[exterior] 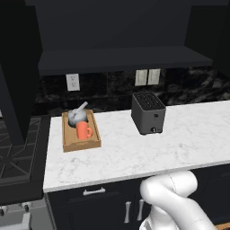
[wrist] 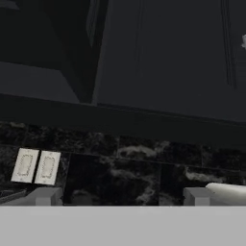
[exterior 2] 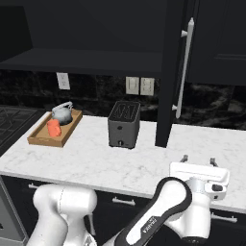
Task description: Pick the kettle from the counter and place it on the tray. Then pick the mug from the cabinet and place it on the tray. Then close the cabinet doors.
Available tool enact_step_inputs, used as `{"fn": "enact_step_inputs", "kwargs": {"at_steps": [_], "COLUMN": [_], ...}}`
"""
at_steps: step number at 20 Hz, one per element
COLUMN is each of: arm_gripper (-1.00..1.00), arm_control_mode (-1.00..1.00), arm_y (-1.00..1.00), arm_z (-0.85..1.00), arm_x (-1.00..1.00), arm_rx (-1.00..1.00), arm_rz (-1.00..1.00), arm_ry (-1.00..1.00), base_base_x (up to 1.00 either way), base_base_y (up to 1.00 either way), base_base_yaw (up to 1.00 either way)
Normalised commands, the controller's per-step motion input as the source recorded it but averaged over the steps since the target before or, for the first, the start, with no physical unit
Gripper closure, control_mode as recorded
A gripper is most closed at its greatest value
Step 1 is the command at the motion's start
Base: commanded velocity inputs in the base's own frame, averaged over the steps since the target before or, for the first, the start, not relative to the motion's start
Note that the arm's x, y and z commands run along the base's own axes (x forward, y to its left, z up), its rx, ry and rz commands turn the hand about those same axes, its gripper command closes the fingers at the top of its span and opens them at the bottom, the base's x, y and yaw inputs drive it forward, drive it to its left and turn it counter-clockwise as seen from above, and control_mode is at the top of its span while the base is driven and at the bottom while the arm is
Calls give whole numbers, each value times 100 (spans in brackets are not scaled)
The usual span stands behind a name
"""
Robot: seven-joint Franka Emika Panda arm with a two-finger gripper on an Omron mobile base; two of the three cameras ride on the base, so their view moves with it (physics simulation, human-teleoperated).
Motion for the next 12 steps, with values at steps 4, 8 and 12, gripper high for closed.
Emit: {"fn": "enact_step_inputs", "kwargs": {"at_steps": [4,8,12], "arm_gripper": [-100,-100,-100], "arm_control_mode": [-100,-100,-100], "arm_y": [-30,-19,-12], "arm_z": [5,13,5], "arm_x": [2,0,1], "arm_rx": [-10,-18,-19], "arm_rz": [0,0,0], "arm_ry": [-17,-12,-8], "base_base_x": [0,0,0], "base_base_y": [0,0,0], "base_base_yaw": [0,0,0]}}
